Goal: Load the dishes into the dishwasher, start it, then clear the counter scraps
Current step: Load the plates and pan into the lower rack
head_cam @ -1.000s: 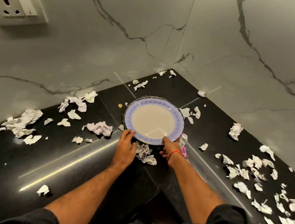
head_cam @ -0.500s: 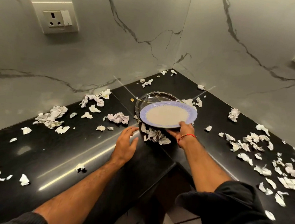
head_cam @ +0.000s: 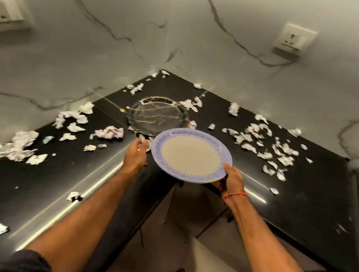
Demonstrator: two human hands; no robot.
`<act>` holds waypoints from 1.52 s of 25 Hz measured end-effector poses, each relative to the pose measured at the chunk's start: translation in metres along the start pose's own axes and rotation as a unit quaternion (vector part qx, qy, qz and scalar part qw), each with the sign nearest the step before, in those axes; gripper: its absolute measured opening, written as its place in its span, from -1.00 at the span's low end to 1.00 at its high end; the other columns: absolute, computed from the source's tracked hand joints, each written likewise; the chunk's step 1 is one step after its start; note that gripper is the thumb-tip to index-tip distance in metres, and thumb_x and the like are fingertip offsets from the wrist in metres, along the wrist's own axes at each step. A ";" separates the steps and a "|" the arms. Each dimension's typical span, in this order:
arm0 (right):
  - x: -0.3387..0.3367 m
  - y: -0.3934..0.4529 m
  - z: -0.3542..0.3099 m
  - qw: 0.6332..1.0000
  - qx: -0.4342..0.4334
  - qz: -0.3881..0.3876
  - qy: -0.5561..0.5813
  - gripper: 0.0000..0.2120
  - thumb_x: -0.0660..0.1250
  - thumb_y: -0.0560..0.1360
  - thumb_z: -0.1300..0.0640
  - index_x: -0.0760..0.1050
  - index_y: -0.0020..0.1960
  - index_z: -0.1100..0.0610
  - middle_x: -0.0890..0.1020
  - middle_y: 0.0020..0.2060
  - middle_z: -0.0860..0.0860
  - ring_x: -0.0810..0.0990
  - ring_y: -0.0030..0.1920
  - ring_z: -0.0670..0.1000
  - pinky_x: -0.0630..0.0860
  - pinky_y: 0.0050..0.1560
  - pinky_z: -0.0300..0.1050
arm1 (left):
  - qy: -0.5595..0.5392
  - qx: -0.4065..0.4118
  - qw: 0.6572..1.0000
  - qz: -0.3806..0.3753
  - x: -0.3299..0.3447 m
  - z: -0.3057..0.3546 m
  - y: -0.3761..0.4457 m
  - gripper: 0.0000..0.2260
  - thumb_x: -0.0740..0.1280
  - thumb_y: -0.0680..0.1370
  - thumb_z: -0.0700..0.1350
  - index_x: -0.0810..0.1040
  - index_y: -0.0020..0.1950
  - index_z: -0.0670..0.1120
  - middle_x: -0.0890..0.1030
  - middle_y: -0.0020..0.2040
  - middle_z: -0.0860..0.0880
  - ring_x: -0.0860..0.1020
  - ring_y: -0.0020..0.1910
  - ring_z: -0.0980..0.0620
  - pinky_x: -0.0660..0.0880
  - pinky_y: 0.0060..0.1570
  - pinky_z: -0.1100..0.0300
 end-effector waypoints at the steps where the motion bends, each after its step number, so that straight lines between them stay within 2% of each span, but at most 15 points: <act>1: -0.021 -0.007 -0.004 1.000 -0.013 0.012 -0.004 -0.87 0.30 0.58 0.09 0.56 0.04 0.13 0.71 -0.19 0.07 0.69 -0.26 0.07 0.61 -0.33 -0.02 | -0.024 -0.009 0.999 -0.032 0.018 0.002 -0.002 -0.69 0.16 0.71 0.04 0.49 0.33 -0.11 0.60 0.19 -0.11 0.61 0.11 -0.12 0.62 -0.07 0.00; 3: -0.066 -0.023 -0.016 0.998 -0.048 0.037 0.004 -0.80 0.31 0.58 0.09 0.56 0.09 0.21 0.69 -0.10 0.16 0.65 -0.15 0.16 0.62 -0.14 0.05 | -0.007 0.000 0.996 -0.090 0.059 0.008 -0.012 -0.75 0.20 0.70 -0.03 0.57 0.13 -0.17 0.63 -0.04 -0.10 0.61 -0.08 -0.08 0.57 -0.16 0.09; 5: -0.112 -0.044 -0.030 0.994 -0.091 0.068 0.002 -0.78 0.31 0.58 0.13 0.57 0.08 0.29 0.66 -0.07 0.22 0.61 -0.11 0.16 0.56 0.01 0.10 | 0.043 0.022 0.990 -0.129 0.105 0.011 -0.028 -0.78 0.26 0.68 -0.06 0.61 -0.01 -0.16 0.65 -0.13 -0.09 0.59 -0.12 -0.06 0.55 -0.14 0.10; 7: -0.164 -0.070 -0.039 0.987 -0.113 0.113 -0.004 -0.84 0.31 0.59 0.14 0.56 -0.07 0.23 0.64 -0.18 0.15 0.58 -0.19 0.13 0.54 -0.07 0.04 | 0.069 0.050 0.982 -0.171 0.155 0.013 -0.053 -0.80 0.25 0.68 -0.09 0.64 0.06 -0.14 0.68 -0.07 -0.12 0.62 -0.09 -0.07 0.58 -0.04 0.05; 10: -0.241 -0.110 -0.045 0.976 -0.136 0.169 -0.004 -0.76 0.30 0.60 0.14 0.44 -0.23 0.15 0.53 -0.31 0.10 0.48 -0.27 0.09 0.44 -0.17 -0.02 | 0.098 0.079 0.964 -0.235 0.225 0.010 -0.100 -0.77 0.23 0.69 -0.09 0.63 0.21 -0.14 0.69 -0.06 -0.06 0.66 -0.08 -0.04 0.62 -0.02 0.07; 12: -0.303 -0.143 -0.046 0.965 -0.156 0.212 -0.012 -0.76 0.29 0.61 0.13 0.40 -0.21 0.18 0.49 -0.29 0.12 0.44 -0.26 0.07 0.42 -0.19 -0.06 | 0.114 0.085 0.949 -0.281 0.274 0.002 -0.141 -0.76 0.24 0.69 -0.08 0.62 0.23 -0.15 0.69 -0.04 -0.05 0.67 -0.05 -0.04 0.63 0.00 0.07; 14: -0.367 -0.183 -0.040 0.949 -0.173 0.262 -0.010 -0.83 0.30 0.60 0.14 0.42 -0.13 0.18 0.54 -0.25 0.10 0.50 -0.28 0.02 0.48 -0.21 -0.13 | 0.139 0.088 0.930 -0.328 0.321 -0.007 -0.192 -0.75 0.26 0.68 -0.06 0.62 0.24 -0.15 0.70 0.01 -0.08 0.67 0.00 -0.06 0.62 0.10 -0.02; 17: -0.450 -0.243 -0.021 0.924 -0.199 0.327 0.020 -0.97 0.29 0.60 0.20 0.46 -0.01 0.11 0.63 -0.19 0.02 0.61 -0.28 -0.10 0.56 -0.21 -0.17 | 0.166 0.110 0.897 -0.395 0.379 -0.020 -0.266 -0.83 0.32 0.65 -0.07 0.67 0.15 -0.07 0.73 -0.04 -0.01 0.70 -0.05 -0.02 0.65 0.05 -0.01; 20: -0.531 -0.305 0.011 0.898 -0.194 0.393 0.041 -0.97 0.28 0.62 0.17 0.48 0.05 0.07 0.64 -0.16 0.08 0.62 -0.24 0.01 0.59 -0.18 -0.08 | 0.186 0.118 0.857 -0.465 0.434 -0.042 -0.350 -0.94 0.39 0.61 -0.11 0.66 0.01 0.01 0.74 -0.07 -0.01 0.72 -0.08 -0.06 0.67 -0.01 -0.12; 23: -0.595 -0.364 0.050 0.874 -0.173 0.450 0.057 -0.92 0.29 0.61 0.18 0.50 -0.03 0.02 0.57 -0.32 0.06 0.51 -0.36 0.08 0.51 -0.21 0.01 | 0.242 0.158 0.819 -0.496 0.482 -0.069 -0.422 -0.90 0.41 0.60 -0.10 0.64 0.10 -0.05 0.72 0.02 -0.05 0.69 0.01 -0.09 0.62 0.12 -0.16; 26: -0.641 -0.416 0.082 0.850 -0.157 0.499 0.065 -0.94 0.36 0.56 0.21 0.55 0.00 0.07 0.63 -0.22 0.04 0.59 -0.21 0.06 0.57 -0.07 0.03 | 0.294 0.198 0.774 -0.524 0.523 -0.098 -0.483 -0.77 0.40 0.61 -0.09 0.59 0.23 -0.14 0.69 0.08 -0.10 0.66 0.07 -0.11 0.59 0.17 -0.15; 30: -0.694 -0.477 0.122 0.801 -0.137 0.579 0.065 -0.85 0.37 0.53 0.30 0.59 -0.03 0.06 0.67 -0.10 0.17 0.64 -0.06 0.19 0.61 0.07 0.14 | 0.337 0.267 0.687 -0.585 0.579 -0.136 -0.573 -0.85 0.37 0.61 -0.16 0.55 0.17 -0.15 0.69 0.07 -0.12 0.65 0.01 -0.09 0.57 0.11 -0.02; 33: -0.723 -0.509 0.143 0.750 -0.113 0.650 0.040 -0.70 0.35 0.50 0.38 0.57 -0.05 -0.04 0.66 -0.14 0.04 0.61 -0.10 0.08 0.58 0.02 0.07 | 0.352 0.320 0.618 -0.626 0.622 -0.165 -0.634 -0.86 0.35 0.62 -0.16 0.54 0.17 -0.11 0.67 0.06 -0.07 0.60 -0.03 -0.03 0.48 -0.02 0.13; 36: -0.750 -0.529 0.173 0.702 -0.074 0.708 0.003 -0.75 0.35 0.50 0.37 0.59 0.04 0.05 0.67 -0.10 0.00 0.63 -0.07 0.03 0.61 0.00 -0.04 | 0.359 0.320 0.569 -0.667 0.669 -0.209 -0.685 -0.87 0.33 0.63 -0.19 0.53 0.17 -0.11 0.66 0.05 -0.07 0.59 -0.02 -0.03 0.52 -0.02 0.09; 38: -0.772 -0.533 0.203 0.676 -0.043 0.736 -0.008 -0.79 0.36 0.51 0.35 0.60 0.06 0.10 0.68 -0.09 0.02 0.65 -0.05 0.04 0.62 0.04 0.03 | 0.369 0.320 0.536 -0.689 0.702 -0.252 -0.712 -0.86 0.32 0.63 -0.21 0.53 0.18 -0.12 0.65 0.04 -0.04 0.57 -0.01 -0.01 0.47 -0.01 0.14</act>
Point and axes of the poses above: each hand's wrist, its own y-axis towards the middle knuckle, its own x-axis out of the palm, z = x × y, the point moved 9 cm from there along y, towards the middle knuckle
